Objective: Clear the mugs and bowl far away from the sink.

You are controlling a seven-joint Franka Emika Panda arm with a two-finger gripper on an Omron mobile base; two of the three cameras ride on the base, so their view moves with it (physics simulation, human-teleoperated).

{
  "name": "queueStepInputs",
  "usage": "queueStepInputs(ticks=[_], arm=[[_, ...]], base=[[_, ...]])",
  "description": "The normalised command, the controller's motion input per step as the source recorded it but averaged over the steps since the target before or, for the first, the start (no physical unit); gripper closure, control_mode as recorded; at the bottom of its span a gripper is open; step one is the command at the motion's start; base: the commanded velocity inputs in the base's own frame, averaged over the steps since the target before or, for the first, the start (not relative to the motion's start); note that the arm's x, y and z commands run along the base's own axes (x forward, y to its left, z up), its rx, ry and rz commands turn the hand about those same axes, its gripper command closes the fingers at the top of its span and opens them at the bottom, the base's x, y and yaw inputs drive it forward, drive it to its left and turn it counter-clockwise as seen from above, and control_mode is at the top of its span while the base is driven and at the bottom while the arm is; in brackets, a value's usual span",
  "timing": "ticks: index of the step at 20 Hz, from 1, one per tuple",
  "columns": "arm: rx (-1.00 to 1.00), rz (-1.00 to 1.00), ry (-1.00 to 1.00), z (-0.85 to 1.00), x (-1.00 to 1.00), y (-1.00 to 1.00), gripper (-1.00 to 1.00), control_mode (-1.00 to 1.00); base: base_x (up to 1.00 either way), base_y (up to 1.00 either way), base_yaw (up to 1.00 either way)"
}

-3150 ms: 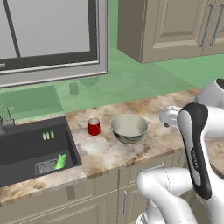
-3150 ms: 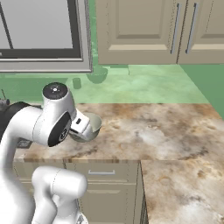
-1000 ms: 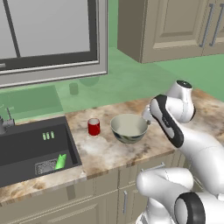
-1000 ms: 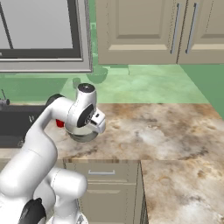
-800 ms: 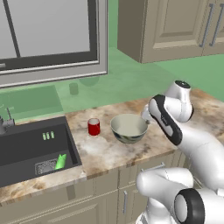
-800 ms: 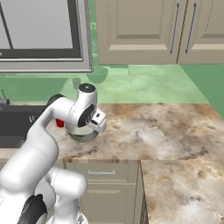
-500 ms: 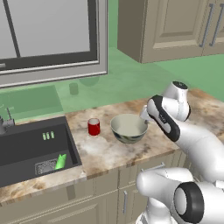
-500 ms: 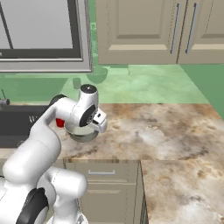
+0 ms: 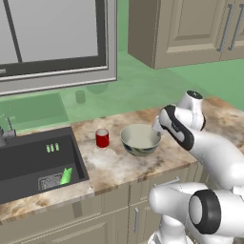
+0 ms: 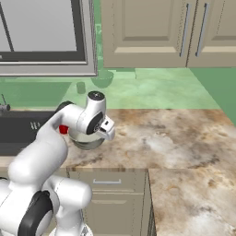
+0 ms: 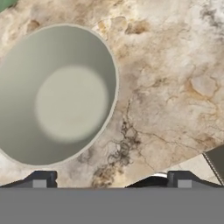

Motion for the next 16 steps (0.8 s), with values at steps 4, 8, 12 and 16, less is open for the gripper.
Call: queueStepInputs(ticks=[4,8,12,16], arm=[[0.0,0.0,0.0,-0.15,0.18,0.0,-1.0,-1.0],[0.0,0.0,0.0,-0.17,0.19,0.0,-1.0,-1.0],[0.0,0.0,0.0,-0.21,0.21,0.0,-1.0,-1.0],[0.0,0.0,0.0,-0.24,0.18,0.0,-1.0,-1.0]], base=[[0.0,0.0,0.0],[0.0,0.0,0.0],[0.0,0.0,0.0],[0.0,0.0,0.0]])
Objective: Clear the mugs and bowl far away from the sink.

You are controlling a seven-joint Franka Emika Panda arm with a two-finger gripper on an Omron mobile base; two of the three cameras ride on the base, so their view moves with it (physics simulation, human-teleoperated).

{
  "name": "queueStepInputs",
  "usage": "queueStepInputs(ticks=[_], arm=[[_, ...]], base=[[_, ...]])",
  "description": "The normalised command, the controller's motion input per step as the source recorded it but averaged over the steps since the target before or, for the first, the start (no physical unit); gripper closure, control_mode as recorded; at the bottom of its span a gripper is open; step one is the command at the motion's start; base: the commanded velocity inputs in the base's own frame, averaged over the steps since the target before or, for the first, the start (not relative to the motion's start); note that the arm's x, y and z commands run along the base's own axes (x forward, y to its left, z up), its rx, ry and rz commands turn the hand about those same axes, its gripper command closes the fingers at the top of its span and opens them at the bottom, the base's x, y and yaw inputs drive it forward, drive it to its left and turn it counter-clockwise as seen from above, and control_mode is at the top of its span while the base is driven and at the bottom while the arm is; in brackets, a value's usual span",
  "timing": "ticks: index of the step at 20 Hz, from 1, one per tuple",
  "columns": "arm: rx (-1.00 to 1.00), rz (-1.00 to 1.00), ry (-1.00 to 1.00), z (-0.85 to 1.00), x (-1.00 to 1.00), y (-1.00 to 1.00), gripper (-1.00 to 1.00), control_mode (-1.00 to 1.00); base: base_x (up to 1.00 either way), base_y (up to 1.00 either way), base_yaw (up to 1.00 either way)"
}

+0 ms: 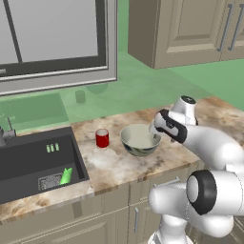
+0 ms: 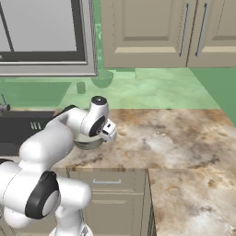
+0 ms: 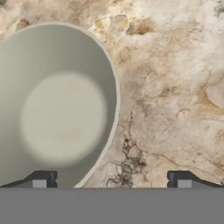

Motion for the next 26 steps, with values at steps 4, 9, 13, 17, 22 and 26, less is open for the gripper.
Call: queueStepInputs(ticks=[4,9,13,17,22,26], arm=[[0.0,0.0,0.0,-0.23,0.24,0.0,-1.0,-1.0],[0.0,0.0,0.0,-0.23,0.27,0.0,-1.0,-1.0],[0.0,0.0,0.0,-0.22,0.25,0.0,-1.0,-1.0],[0.0,0.0,0.0,-0.21,0.26,0.0,-1.0,-1.0],[0.0,0.0,0.01,-0.22,0.18,0.0,-1.0,-1.0],[0.0,0.0,0.02,-0.22,0.07,0.0,1.0,-1.0]], base=[[0.0,0.0,0.0],[0.0,0.0,0.0],[0.0,0.0,0.0],[0.0,0.0,0.0],[0.0,0.0,0.0],[0.0,0.0,0.0]])
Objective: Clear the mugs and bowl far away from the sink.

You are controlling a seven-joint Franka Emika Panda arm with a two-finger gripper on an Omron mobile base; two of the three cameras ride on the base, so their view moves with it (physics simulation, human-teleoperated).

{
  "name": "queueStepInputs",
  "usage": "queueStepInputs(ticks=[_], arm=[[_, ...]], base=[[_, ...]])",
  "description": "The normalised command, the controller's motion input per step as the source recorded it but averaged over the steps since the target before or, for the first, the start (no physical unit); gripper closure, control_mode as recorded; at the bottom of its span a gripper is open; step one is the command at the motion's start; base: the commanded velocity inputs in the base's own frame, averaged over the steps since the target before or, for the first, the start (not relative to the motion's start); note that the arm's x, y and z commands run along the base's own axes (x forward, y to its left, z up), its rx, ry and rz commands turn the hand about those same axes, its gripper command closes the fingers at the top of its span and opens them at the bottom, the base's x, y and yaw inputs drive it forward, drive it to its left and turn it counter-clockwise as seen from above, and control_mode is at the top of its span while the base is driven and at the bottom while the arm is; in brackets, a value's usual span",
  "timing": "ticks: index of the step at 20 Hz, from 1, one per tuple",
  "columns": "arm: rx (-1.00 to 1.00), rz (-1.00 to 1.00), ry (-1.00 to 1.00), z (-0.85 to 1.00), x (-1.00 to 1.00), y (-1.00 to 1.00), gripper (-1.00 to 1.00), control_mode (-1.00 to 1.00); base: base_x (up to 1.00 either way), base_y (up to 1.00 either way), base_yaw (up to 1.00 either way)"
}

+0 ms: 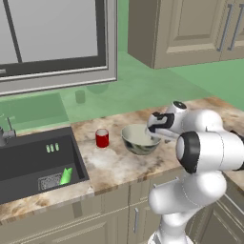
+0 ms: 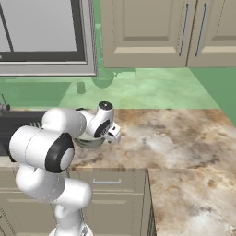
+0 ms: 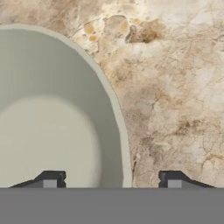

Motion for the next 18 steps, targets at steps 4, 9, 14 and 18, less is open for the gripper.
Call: queueStepInputs(ticks=[4,9,14,18], arm=[[0.0,0.0,0.01,-0.14,0.0,0.0,1.0,-1.0],[0.0,0.0,0.0,-0.1,0.0,0.0,1.0,-1.0],[0.01,0.0,0.0,0.02,-0.1,0.0,1.0,-1.0],[0.09,-0.14,0.0,0.58,-0.52,-0.22,1.0,-1.0]], base=[[0.0,0.0,0.0],[0.0,0.0,0.0],[0.0,0.0,0.0],[0.0,0.0,0.0]])
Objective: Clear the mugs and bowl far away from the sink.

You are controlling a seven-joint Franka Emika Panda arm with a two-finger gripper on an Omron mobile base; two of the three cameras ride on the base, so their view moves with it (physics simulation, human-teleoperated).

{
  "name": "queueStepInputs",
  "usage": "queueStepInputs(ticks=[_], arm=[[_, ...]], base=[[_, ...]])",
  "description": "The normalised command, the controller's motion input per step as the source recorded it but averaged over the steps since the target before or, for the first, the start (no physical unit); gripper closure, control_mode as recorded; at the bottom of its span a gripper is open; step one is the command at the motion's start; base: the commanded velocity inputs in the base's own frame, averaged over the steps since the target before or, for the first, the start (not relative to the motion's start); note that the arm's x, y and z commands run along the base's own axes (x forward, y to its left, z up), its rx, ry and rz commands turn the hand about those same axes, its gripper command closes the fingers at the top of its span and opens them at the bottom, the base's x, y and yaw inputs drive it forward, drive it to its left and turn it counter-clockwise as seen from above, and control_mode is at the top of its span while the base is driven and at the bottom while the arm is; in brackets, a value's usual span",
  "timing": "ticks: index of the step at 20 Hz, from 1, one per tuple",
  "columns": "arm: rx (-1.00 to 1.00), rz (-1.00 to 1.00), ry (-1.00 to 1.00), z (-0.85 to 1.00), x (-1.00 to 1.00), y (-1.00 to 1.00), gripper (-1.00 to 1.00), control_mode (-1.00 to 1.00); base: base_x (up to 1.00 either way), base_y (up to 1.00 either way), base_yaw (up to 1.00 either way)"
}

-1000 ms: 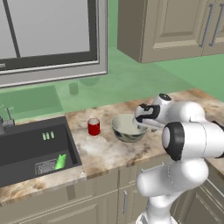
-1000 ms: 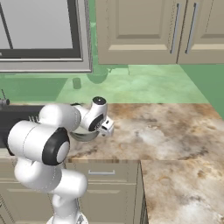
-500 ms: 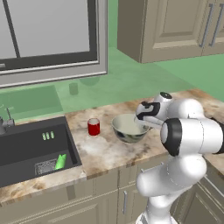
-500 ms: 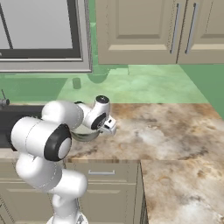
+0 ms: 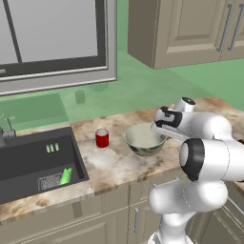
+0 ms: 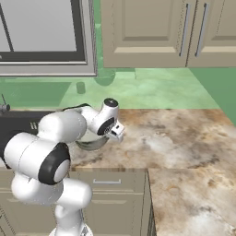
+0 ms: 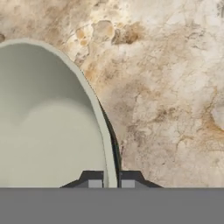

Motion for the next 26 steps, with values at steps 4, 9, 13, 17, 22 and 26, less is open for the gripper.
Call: queueStepInputs(ticks=[4,9,13,17,22,26], arm=[[0.18,-0.32,0.07,0.75,-0.9,-0.52,1.0,-1.0],[0.17,-0.43,0.13,0.84,-0.9,-0.61,1.0,-1.0],[0.14,-0.57,0.01,0.57,-0.92,-0.53,1.0,-1.0],[0.1,-0.63,0.0,0.39,-0.85,-0.22,1.0,-1.0],[0.01,-0.51,-0.06,0.5,-0.67,0.07,1.0,-1.0],[0.0,-0.29,-0.05,0.21,-0.6,0.29,1.0,-1.0]], base=[[0.0,0.0,0.0],[0.0,0.0,0.0],[0.0,0.0,0.0],[0.0,0.0,0.0],[0.0,0.0,0.0],[0.0,0.0,0.0]])
